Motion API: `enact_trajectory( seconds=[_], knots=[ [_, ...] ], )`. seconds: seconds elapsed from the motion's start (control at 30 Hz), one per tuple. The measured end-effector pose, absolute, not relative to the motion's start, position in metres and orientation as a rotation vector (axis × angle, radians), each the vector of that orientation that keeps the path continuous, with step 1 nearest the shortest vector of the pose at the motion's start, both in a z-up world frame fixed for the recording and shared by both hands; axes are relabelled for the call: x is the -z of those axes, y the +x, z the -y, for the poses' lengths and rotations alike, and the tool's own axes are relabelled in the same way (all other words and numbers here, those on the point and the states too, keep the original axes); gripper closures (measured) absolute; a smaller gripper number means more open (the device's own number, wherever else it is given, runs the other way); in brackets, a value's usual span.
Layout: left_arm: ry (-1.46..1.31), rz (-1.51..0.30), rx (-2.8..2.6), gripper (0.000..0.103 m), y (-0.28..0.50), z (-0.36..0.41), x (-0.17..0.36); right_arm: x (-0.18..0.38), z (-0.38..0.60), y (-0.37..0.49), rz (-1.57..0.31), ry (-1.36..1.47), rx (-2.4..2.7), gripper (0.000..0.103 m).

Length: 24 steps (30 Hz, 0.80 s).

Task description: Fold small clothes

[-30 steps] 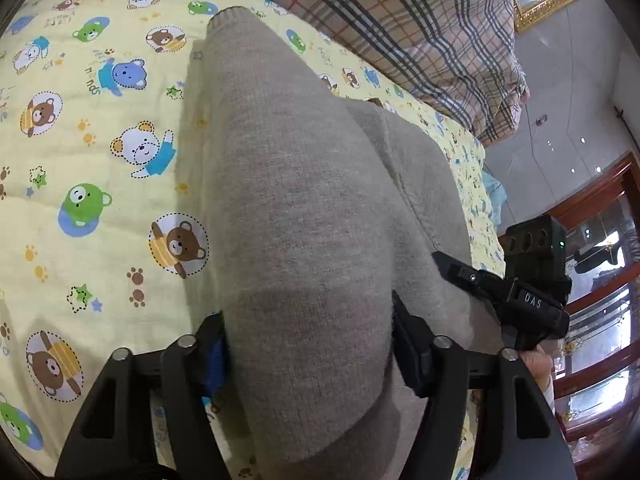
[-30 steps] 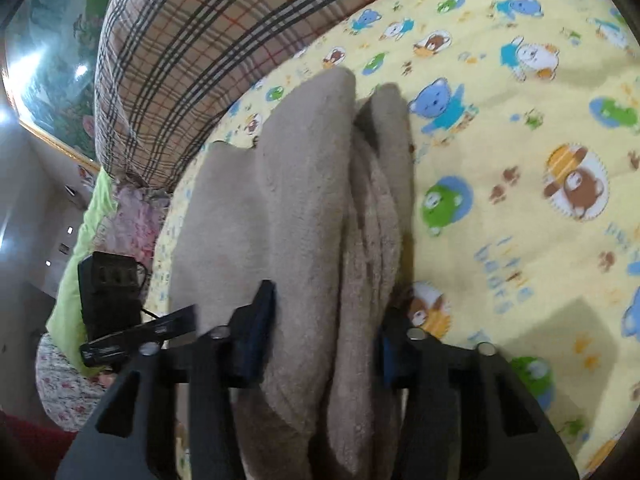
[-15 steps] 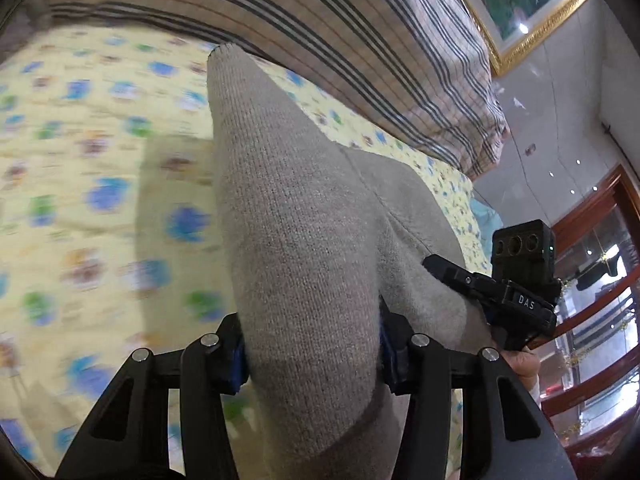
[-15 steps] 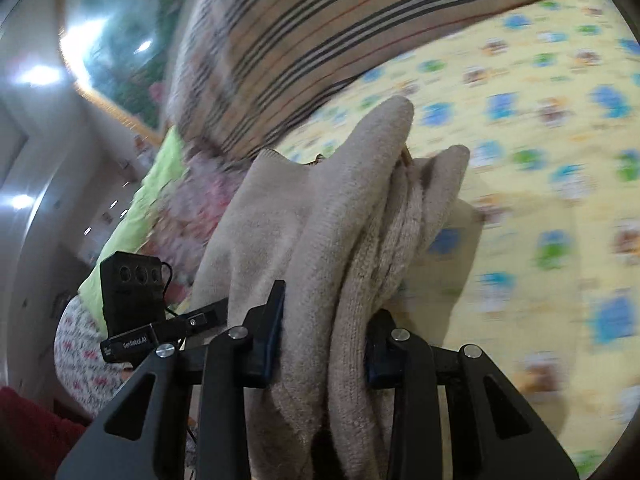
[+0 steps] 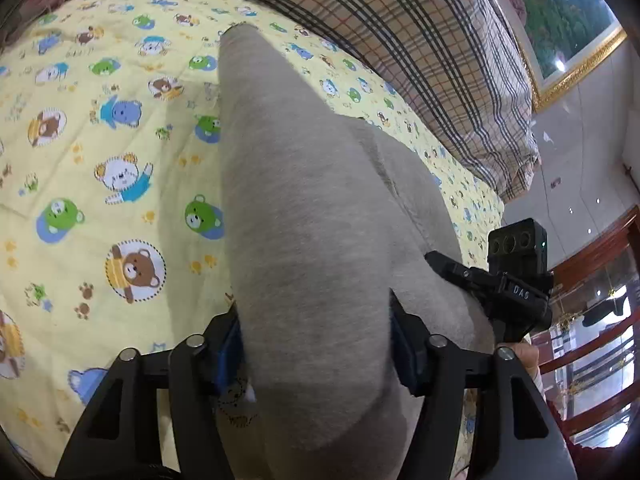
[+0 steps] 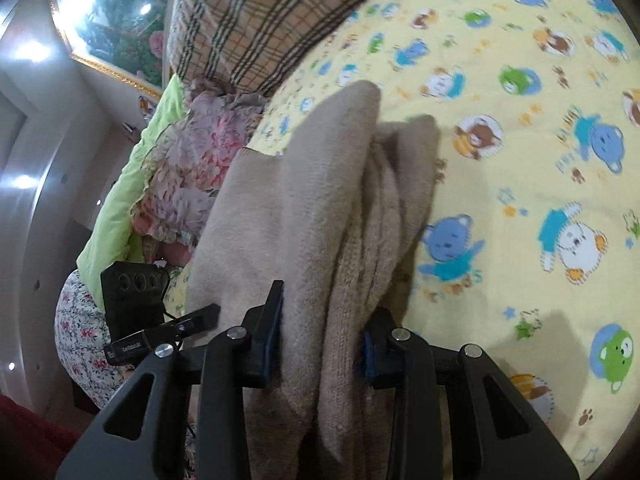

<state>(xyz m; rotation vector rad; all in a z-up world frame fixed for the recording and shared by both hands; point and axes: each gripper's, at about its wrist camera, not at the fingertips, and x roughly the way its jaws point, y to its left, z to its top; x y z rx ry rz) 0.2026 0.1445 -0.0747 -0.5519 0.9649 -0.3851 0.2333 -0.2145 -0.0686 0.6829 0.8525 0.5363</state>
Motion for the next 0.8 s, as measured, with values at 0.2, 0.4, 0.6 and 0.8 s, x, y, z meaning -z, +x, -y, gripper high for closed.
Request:
enact_trajectory(
  seconds=[0.2, 0.4, 0.6, 0.8],
  knots=[
    [-0.509, -0.980, 0.335, 0.026, 0.204, -0.139, 0.071, 0.071, 0.221, 0.229, -0.840, 0.728, -0.497, 0.055],
    [-0.440, -0.961, 0.248, 0.026, 0.178, -0.146, 0.048, 0.041, 0.241, 0.192, -0.756, 0.705, -0.366, 0.053],
    [-0.403, -0.874, 0.154, 0.026, 0.147, -0.153, 0.017, 0.010, 0.238, 0.142, -0.646, 0.657, -0.317, 0.053],
    [-0.320, -0.837, 0.144, 0.026, 0.149, -0.138, -0.006, 0.002, 0.193, 0.132, -0.657, 0.604, -0.387, 0.056]
  ],
)
